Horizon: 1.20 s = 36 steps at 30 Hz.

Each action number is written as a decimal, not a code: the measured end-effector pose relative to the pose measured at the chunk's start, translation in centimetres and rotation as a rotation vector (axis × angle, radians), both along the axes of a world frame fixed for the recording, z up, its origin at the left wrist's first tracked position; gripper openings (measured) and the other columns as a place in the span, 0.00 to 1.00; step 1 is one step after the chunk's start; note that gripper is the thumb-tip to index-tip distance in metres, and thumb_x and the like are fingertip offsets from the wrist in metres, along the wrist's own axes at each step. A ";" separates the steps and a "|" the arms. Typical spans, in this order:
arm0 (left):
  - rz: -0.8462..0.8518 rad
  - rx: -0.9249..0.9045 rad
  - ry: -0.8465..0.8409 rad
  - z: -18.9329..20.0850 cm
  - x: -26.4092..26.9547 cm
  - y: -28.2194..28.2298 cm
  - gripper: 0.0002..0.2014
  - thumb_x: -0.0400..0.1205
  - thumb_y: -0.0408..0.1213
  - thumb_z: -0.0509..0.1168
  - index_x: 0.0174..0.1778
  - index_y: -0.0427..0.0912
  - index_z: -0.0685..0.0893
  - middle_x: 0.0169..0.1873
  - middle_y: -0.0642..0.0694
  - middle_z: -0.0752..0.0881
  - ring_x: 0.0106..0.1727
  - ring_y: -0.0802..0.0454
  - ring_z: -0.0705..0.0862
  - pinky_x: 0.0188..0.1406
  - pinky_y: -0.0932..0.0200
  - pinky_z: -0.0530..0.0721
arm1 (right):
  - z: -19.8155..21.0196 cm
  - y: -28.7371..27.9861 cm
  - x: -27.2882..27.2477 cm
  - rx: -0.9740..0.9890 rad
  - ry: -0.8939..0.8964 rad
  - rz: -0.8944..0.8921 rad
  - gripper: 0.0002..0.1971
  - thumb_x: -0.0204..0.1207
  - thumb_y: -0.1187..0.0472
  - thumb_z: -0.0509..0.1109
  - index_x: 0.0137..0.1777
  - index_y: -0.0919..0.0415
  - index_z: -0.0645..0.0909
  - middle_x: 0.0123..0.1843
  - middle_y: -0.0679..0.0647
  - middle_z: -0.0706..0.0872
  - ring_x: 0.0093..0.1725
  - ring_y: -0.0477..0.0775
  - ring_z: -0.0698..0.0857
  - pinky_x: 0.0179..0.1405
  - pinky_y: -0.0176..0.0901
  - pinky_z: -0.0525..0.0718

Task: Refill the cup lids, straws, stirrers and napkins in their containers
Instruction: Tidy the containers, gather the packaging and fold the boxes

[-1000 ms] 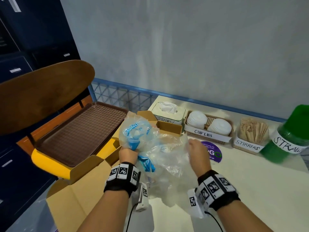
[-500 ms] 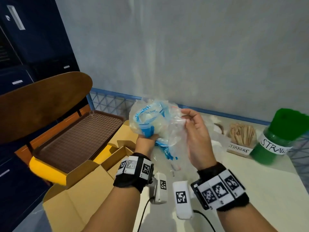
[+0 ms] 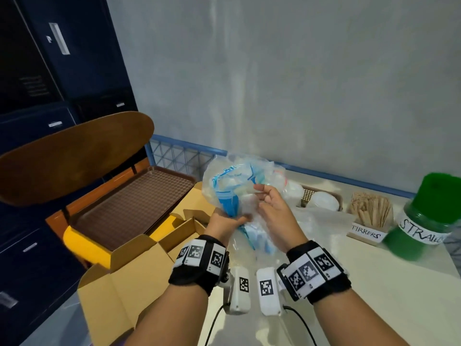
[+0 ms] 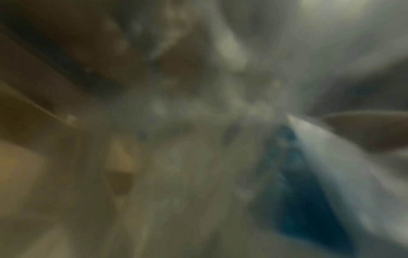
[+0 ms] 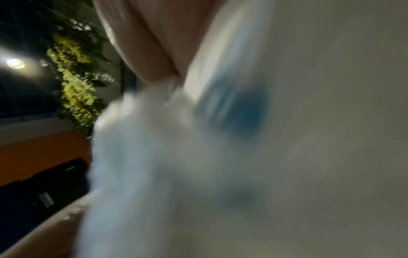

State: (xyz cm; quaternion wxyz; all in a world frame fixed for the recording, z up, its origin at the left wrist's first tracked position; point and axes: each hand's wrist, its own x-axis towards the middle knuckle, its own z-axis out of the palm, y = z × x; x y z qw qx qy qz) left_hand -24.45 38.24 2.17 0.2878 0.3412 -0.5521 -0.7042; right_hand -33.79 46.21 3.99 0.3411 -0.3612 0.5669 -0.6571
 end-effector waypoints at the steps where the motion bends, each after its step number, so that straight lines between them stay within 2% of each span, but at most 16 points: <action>1: 0.060 0.014 0.017 -0.1 0.2 -0.3 0.20 0.73 0.17 0.68 0.61 0.32 0.80 0.47 0.39 0.87 0.49 0.43 0.86 0.42 0.59 0.87 | 0.1 0.2 0.0 -0.027 0.113 -0.025 0.17 0.81 0.73 0.57 0.64 0.56 0.72 0.58 0.54 0.81 0.59 0.47 0.81 0.57 0.36 0.82; 4: 0.185 -0.041 0.019 0.2 1.2 -1.6 0.23 0.73 0.23 0.71 0.64 0.36 0.77 0.57 0.42 0.85 0.57 0.44 0.84 0.49 0.54 0.85 | 0.7 1.3 -0.6 -0.163 0.640 -0.221 0.27 0.73 0.67 0.72 0.68 0.49 0.69 0.68 0.49 0.75 0.70 0.42 0.73 0.73 0.36 0.69; 6: 0.191 -0.098 0.019 0.7 1.8 -2.5 0.22 0.73 0.23 0.71 0.62 0.37 0.79 0.56 0.43 0.85 0.58 0.42 0.84 0.55 0.49 0.85 | -0.1 1.4 -1.8 -0.022 0.862 -0.282 0.45 0.64 0.56 0.81 0.77 0.45 0.58 0.79 0.48 0.61 0.78 0.42 0.60 0.77 0.41 0.58; 8: 0.144 -0.106 0.028 1.6 2.0 -2.4 0.15 0.74 0.21 0.70 0.54 0.39 0.82 0.49 0.43 0.87 0.54 0.42 0.85 0.56 0.48 0.85 | -1.1 1.2 -2.2 0.228 0.696 -0.192 0.63 0.52 0.42 0.84 0.81 0.41 0.44 0.84 0.47 0.52 0.82 0.47 0.55 0.80 0.54 0.53; 9: 0.100 -0.103 0.046 1.9 1.8 -2.2 0.14 0.75 0.20 0.68 0.52 0.39 0.82 0.44 0.45 0.88 0.50 0.45 0.87 0.53 0.51 0.86 | -1.7 1.1 -2.2 0.286 0.558 -0.129 0.67 0.46 0.35 0.83 0.81 0.39 0.45 0.83 0.48 0.58 0.81 0.51 0.61 0.79 0.60 0.58; 11: 0.001 -0.102 0.094 2.5 1.6 -1.8 0.14 0.76 0.18 0.64 0.54 0.37 0.82 0.37 0.51 0.90 0.41 0.54 0.89 0.44 0.60 0.89 | -2.3 1.3 -2.1 0.291 0.289 0.000 0.58 0.44 0.33 0.83 0.77 0.48 0.65 0.71 0.51 0.79 0.70 0.53 0.78 0.72 0.55 0.75; 13: -0.072 -0.087 0.115 2.9 1.4 -1.4 0.14 0.75 0.20 0.66 0.54 0.38 0.82 0.36 0.52 0.91 0.38 0.57 0.89 0.41 0.62 0.89 | -2.3 1.8 -1.9 0.190 0.104 0.060 0.30 0.59 0.55 0.83 0.62 0.59 0.80 0.56 0.51 0.87 0.56 0.47 0.87 0.54 0.36 0.86; 15: -0.080 -0.051 0.136 3.2 1.4 -1.4 0.13 0.74 0.22 0.67 0.51 0.40 0.83 0.38 0.49 0.91 0.40 0.54 0.89 0.42 0.60 0.88 | -1.8 2.3 -1.6 0.103 0.025 0.117 0.20 0.65 0.65 0.78 0.57 0.56 0.82 0.51 0.47 0.88 0.49 0.39 0.88 0.45 0.27 0.85; 19: 0.153 -0.091 0.039 3.5 1.0 -1.2 0.23 0.75 0.25 0.69 0.66 0.38 0.72 0.60 0.36 0.82 0.53 0.46 0.84 0.50 0.56 0.85 | -1.1 2.2 -1.3 0.064 -0.041 0.127 0.17 0.69 0.68 0.75 0.58 0.55 0.82 0.53 0.51 0.89 0.53 0.46 0.88 0.55 0.38 0.86; 22: 0.560 -0.952 -0.220 3.5 1.4 -0.2 0.43 0.70 0.36 0.75 0.77 0.44 0.57 0.74 0.39 0.62 0.74 0.49 0.67 0.72 0.50 0.70 | -1.4 1.9 -1.5 0.026 -0.098 0.014 0.21 0.65 0.70 0.78 0.60 0.64 0.82 0.53 0.60 0.89 0.55 0.57 0.88 0.57 0.49 0.85; 24: 0.432 -1.710 -0.294 3.3 1.4 0.7 0.36 0.75 0.47 0.67 0.77 0.51 0.58 0.75 0.43 0.62 0.77 0.46 0.62 0.74 0.35 0.64 | -1.4 1.8 -1.9 0.056 -0.109 -0.028 0.14 0.68 0.72 0.75 0.53 0.62 0.82 0.46 0.57 0.89 0.49 0.57 0.88 0.46 0.38 0.86; 25: 0.225 -1.883 -0.392 3.6 1.3 1.2 0.34 0.76 0.54 0.62 0.78 0.56 0.58 0.77 0.46 0.62 0.79 0.46 0.59 0.74 0.30 0.62 | -1.3 1.7 -1.9 0.068 -0.077 -0.026 0.10 0.72 0.74 0.71 0.48 0.60 0.81 0.41 0.53 0.87 0.45 0.54 0.86 0.37 0.30 0.84; 27: -0.139 -1.786 -0.628 4.4 1.3 1.2 0.37 0.74 0.68 0.55 0.79 0.64 0.55 0.82 0.53 0.52 0.83 0.45 0.47 0.75 0.23 0.52 | -0.9 1.5 -1.8 0.112 0.054 0.017 0.13 0.74 0.78 0.67 0.47 0.58 0.78 0.40 0.48 0.83 0.44 0.52 0.83 0.34 0.26 0.82; 30: -0.387 -1.390 -0.785 5.2 1.6 0.2 0.48 0.65 0.72 0.63 0.76 0.74 0.43 0.81 0.62 0.37 0.83 0.47 0.36 0.75 0.25 0.44 | -0.2 1.3 -1.3 0.136 0.264 0.096 0.19 0.71 0.72 0.73 0.63 0.64 0.78 0.54 0.55 0.86 0.55 0.52 0.84 0.54 0.44 0.84; 33: -0.460 -1.091 -0.579 5.7 2.7 -0.4 0.54 0.61 0.61 0.76 0.78 0.70 0.48 0.82 0.60 0.54 0.82 0.55 0.56 0.81 0.45 0.60 | 0.7 1.2 -0.4 0.091 0.424 0.092 0.21 0.68 0.60 0.78 0.62 0.61 0.81 0.53 0.54 0.89 0.55 0.49 0.87 0.58 0.50 0.84; 36: -0.423 -0.916 -0.489 6.0 4.2 -0.5 0.46 0.65 0.43 0.81 0.76 0.59 0.64 0.64 0.64 0.76 0.61 0.71 0.75 0.62 0.79 0.71 | 1.8 1.1 0.5 0.096 0.519 0.079 0.16 0.70 0.58 0.77 0.54 0.65 0.84 0.47 0.57 0.89 0.49 0.53 0.87 0.53 0.49 0.84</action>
